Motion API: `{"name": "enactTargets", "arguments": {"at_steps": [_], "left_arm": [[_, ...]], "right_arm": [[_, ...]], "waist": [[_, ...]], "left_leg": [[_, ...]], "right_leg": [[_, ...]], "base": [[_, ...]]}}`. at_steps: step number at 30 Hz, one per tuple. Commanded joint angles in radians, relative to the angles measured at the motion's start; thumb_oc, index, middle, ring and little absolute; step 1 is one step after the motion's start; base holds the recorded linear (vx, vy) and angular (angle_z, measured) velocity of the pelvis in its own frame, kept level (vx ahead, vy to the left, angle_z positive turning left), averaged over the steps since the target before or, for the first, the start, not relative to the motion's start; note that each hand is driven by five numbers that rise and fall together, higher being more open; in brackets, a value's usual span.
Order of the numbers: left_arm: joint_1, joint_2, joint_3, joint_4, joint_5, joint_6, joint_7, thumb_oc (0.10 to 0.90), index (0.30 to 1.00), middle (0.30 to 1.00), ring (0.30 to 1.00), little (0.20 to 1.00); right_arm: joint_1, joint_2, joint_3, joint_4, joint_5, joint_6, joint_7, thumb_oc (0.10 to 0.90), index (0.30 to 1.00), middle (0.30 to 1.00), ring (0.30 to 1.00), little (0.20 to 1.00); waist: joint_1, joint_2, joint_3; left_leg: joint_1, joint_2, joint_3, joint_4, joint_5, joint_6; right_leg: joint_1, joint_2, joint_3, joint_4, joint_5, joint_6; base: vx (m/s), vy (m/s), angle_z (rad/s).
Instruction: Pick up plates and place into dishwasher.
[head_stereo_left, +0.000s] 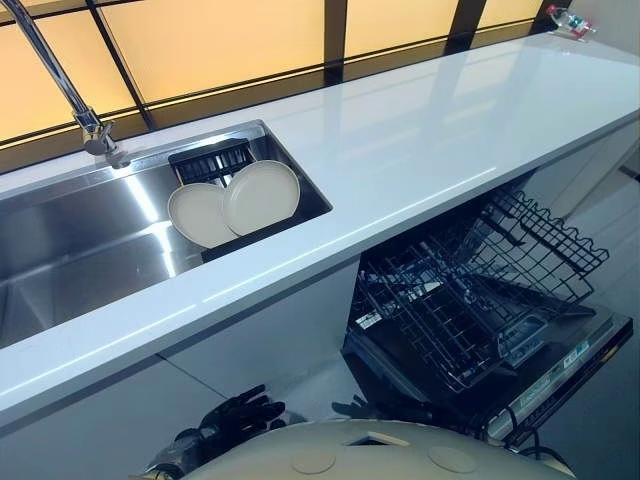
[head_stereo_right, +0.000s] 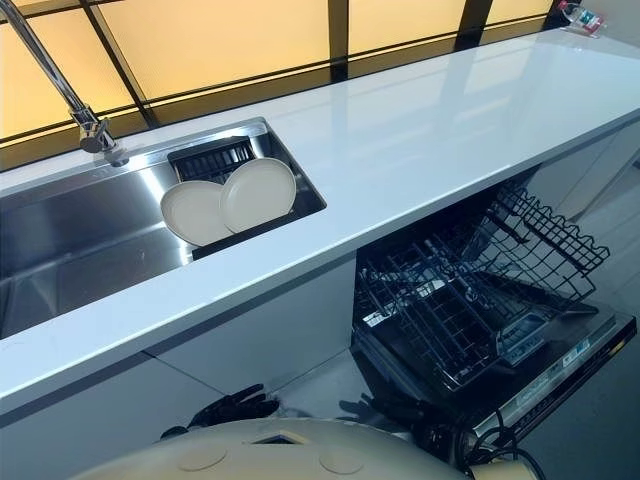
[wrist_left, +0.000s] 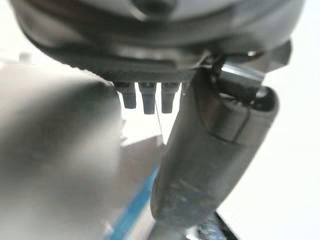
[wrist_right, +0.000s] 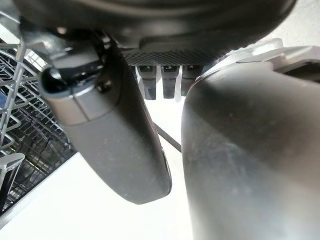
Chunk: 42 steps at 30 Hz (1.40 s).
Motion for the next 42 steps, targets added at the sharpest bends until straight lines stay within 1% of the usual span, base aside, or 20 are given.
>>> {"name": "enactTargets", "arguments": {"at_steps": [1,5,9,10,12,13,15,16,20,22,24,26,28,31,33,35,36,37,40,42], "left_arm": [[-0.083,-0.061,0.029,-0.010,-0.118,0.039,-0.198,0.800,0.900,0.900,0.900,0.900],[-0.099,-0.047,-0.038,-0.070,-0.025,-0.012,-0.208,0.800,0.900,0.900,0.900,0.900],[-0.121,-0.031,-0.079,-0.148,-0.052,0.104,-0.325,0.800,0.900,0.900,0.900,0.900],[-0.121,-0.031,-0.081,-0.152,-0.054,0.110,-0.334,0.800,0.900,0.900,0.900,0.900],[-0.125,-0.028,-0.091,-0.213,-0.075,0.171,-0.376,0.800,0.900,0.900,0.900,0.900],[-0.122,-0.030,-0.095,-0.260,-0.103,0.228,-0.435,0.800,0.900,0.900,0.900,0.900],[-0.118,-0.037,-0.103,-0.333,-0.117,0.302,-0.469,0.800,0.900,0.900,0.900,0.900],[-0.117,-0.037,-0.109,-0.358,-0.129,0.317,-0.486,0.800,0.900,0.900,0.900,0.900],[-0.119,-0.070,-0.107,-0.485,-0.320,0.496,-0.555,0.800,0.900,0.900,0.900,0.900],[-0.120,-0.113,-0.095,-0.569,-0.467,0.629,-0.529,0.800,0.900,0.900,0.900,0.900],[-0.119,-0.129,-0.096,-0.593,-0.522,0.674,-0.518,0.800,0.900,0.900,0.900,0.900],[-0.118,-0.165,-0.143,-0.702,-0.637,0.743,-0.462,0.800,0.900,0.900,0.900,0.900],[-0.120,-0.177,-0.187,-0.774,-0.684,0.776,-0.481,0.800,0.900,0.900,0.900,0.900],[-0.129,-0.176,-0.256,-0.920,-0.806,0.810,-0.440,0.800,0.900,0.900,0.900,0.900],[-0.164,-0.168,-0.318,-1.087,-1.051,0.847,-0.330,0.800,0.900,0.900,0.900,0.900],[-0.203,-0.166,-0.348,-1.182,-1.250,0.847,-0.229,0.800,0.900,0.900,0.900,0.900],[-0.210,-0.166,-0.353,-1.195,-1.286,0.843,-0.213,0.800,0.900,0.900,0.900,0.900],[-0.250,-0.172,-0.369,-1.268,-1.410,0.834,-0.167,0.800,0.900,0.900,0.900,0.900],[-0.300,-0.200,-0.402,-1.326,-1.410,0.805,-0.251,0.800,0.900,0.900,0.900,0.900],[-0.338,-0.217,-0.414,-1.386,-1.410,0.716,-0.251,0.800,0.900,0.900,0.900,0.900]], "right_arm": [[-0.064,0.016,-0.007,0.033,-0.031,0.012,0.002,0.800,0.900,0.900,0.900,0.900],[-0.070,0.002,-0.002,0.018,-0.065,0.017,-0.010,0.800,0.900,0.900,0.900,0.900],[-0.077,-0.016,0.016,0.008,-0.130,0.015,-0.009,0.800,0.900,0.900,0.900,0.900],[-0.077,-0.017,0.016,0.007,-0.132,0.015,-0.009,0.800,0.900,0.900,0.900,0.900],[-0.079,-0.022,0.019,-0.002,-0.141,0.020,-0.013,0.800,0.900,0.900,0.900,0.900],[-0.080,-0.025,0.016,-0.009,-0.155,0.024,-0.016,0.800,0.900,0.900,0.900,0.900],[-0.077,-0.027,0.016,-0.016,-0.165,0.025,-0.020,0.800,0.900,0.900,0.900,0.900],[-0.077,-0.027,0.014,-0.017,-0.169,0.023,-0.021,0.800,0.900,0.900,0.900,0.900],[-0.077,-0.020,0.020,-0.026,-0.175,0.016,-0.041,0.800,0.900,0.900,0.900,0.900],[-0.078,-0.012,0.023,-0.028,-0.163,0.012,-0.055,0.800,0.900,0.900,0.900,0.900],[-0.079,-0.009,0.024,-0.028,-0.157,0.010,-0.060,0.800,0.900,0.900,0.900,0.900],[-0.086,0.002,0.032,-0.033,-0.136,0.009,-0.065,0.800,0.900,0.900,0.900,0.900],[-0.092,0.005,0.042,-0.035,-0.119,0.009,-0.067,0.800,0.900,0.900,0.900,0.900],[-0.096,0.006,0.058,-0.039,-0.110,0.010,-0.068,0.800,0.900,0.900,0.900,0.900],[-0.095,0.006,0.080,-0.042,-0.111,0.007,-0.071,0.800,0.900,0.900,0.900,0.900],[-0.093,0.007,0.090,-0.038,-0.107,0.004,-0.078,0.800,0.900,0.900,0.900,0.900],[-0.093,0.007,0.092,-0.037,-0.107,0.004,-0.079,0.800,0.900,0.900,0.900,0.900],[-0.092,0.009,0.100,-0.033,-0.103,0.004,-0.085,0.800,0.900,0.900,0.900,0.900],[-0.092,0.013,0.114,-0.027,-0.102,0.003,-0.091,0.800,0.900,0.900,0.900,0.900],[-0.090,0.016,0.125,-0.029,-0.096,0.004,-0.092,0.800,0.900,0.900,0.900,0.900]], "waist": [[0.011,0.022,0.039],[0.008,0.030,0.041],[0.001,0.041,0.040],[0.001,0.042,0.040],[0.001,0.047,0.042],[0.002,0.051,0.044],[0.004,0.055,0.047],[0.005,0.057,0.049],[0.009,0.058,0.057],[0.013,0.053,0.061],[0.015,0.050,0.063],[0.019,0.040,0.070],[0.020,0.036,0.075],[0.019,0.032,0.080],[0.013,0.026,0.084],[0.008,0.022,0.085],[0.007,0.021,0.084],[0.003,0.016,0.081],[-0.004,0.009,0.076],[-0.011,0.003,0.071]], "left_leg": [[0.036,-0.091,0.022,0.018,-0.120,0.069],[0.033,-0.090,0.027,0.017,-0.117,0.070],[0.034,-0.092,0.026,0.010,-0.116,0.073],[0.034,-0.092,0.026,0.010,-0.116,0.073],[0.034,-0.092,0.023,0.008,-0.115,0.073],[0.034,-0.092,0.023,0.008,-0.114,0.072],[0.033,-0.093,0.020,0.008,-0.116,0.074],[0.032,-0.092,0.020,0.008,-0.115,0.074],[0.031,-0.093,0.012,0.007,-0.116,0.077],[0.031,-0.092,0.007,0.008,-0.119,0.079],[0.031,-0.091,0.006,0.008,-0.119,0.079],[0.029,-0.089,0.003,0.008,-0.120,0.079],[0.027,-0.087,0.003,0.008,-0.120,0.080],[0.027,-0.085,0.005,0.007,-0.121,0.081],[0.027,-0.083,0.006,0.007,-0.125,0.083],[0.029,-0.082,0.005,0.007,-0.128,0.083],[0.029,-0.082,0.005,0.007,-0.128,0.083],[0.030,-0.081,0.005,0.007,-0.130,0.083],[0.032,-0.079,0.003,0.007,-0.132,0.081],[0.034,-0.078,0.001,0.007,-0.134,0.079]], "right_leg": [[-0.079,0.051,-0.020,0.099,-0.030,0.008],[-0.083,0.049,-0.022,0.102,-0.028,0.011],[-0.083,0.046,-0.024,0.100,-0.028,0.014],[-0.083,0.046,-0.024,0.099,-0.028,0.014],[-0.084,0.045,-0.024,0.099,-0.027,0.016],[-0.084,0.044,-0.025,0.100,-0.026,0.016],[-0.084,0.042,-0.025,0.101,-0.027,0.017],[-0.085,0.042,-0.026,0.102,-0.026,0.017],[-0.088,0.042,-0.025,0.109,-0.027,0.016],[-0.089,0.042,-0.023,0.112,-0.028,0.013],[-0.089,0.042,-0.023,0.113,-0.028,0.012],[-0.092,0.044,-0.017,0.117,-0.027,0.009],[-0.094,0.045,-0.014,0.117,-0.025,0.009],[-0.095,0.045,-0.011,0.115,-0.023,0.010],[-0.094,0.045,-0.009,0.114,-0.022,0.011],[-0.091,0.046,-0.008,0.111,-0.021,0.011],[-0.091,0.046,-0.007,0.111,-0.021,0.011],[-0.088,0.047,-0.006,0.108,-0.020,0.011],[-0.085,0.050,-0.004,0.104,-0.018,0.010],[-0.082,0.051,0.000,0.103,-0.018,0.010]], "base": [[0.00,0.000,0.00],[0.00,0.000,0.00],[0.00,0.009,-0.03],[0.00,0.017,-0.10],[0.00,0.017,-0.14],[0.00,0.016,-0.10],[0.00,0.009,-0.03],[0.00,0.000,0.00],[0.00,0.000,0.00],[0.00,0.000,0.00],[-0.01,-0.018,0.01],[-0.02,-0.048,0.05],[-0.02,-0.031,0.09],[-0.01,-0.026,0.09],[0.00,-0.036,0.07],[0.01,-0.034,0.04],[0.03,-0.041,0.07],[0.03,-0.037,0.08],[0.03,-0.034,0.08],[0.03,-0.034,0.04]]}}
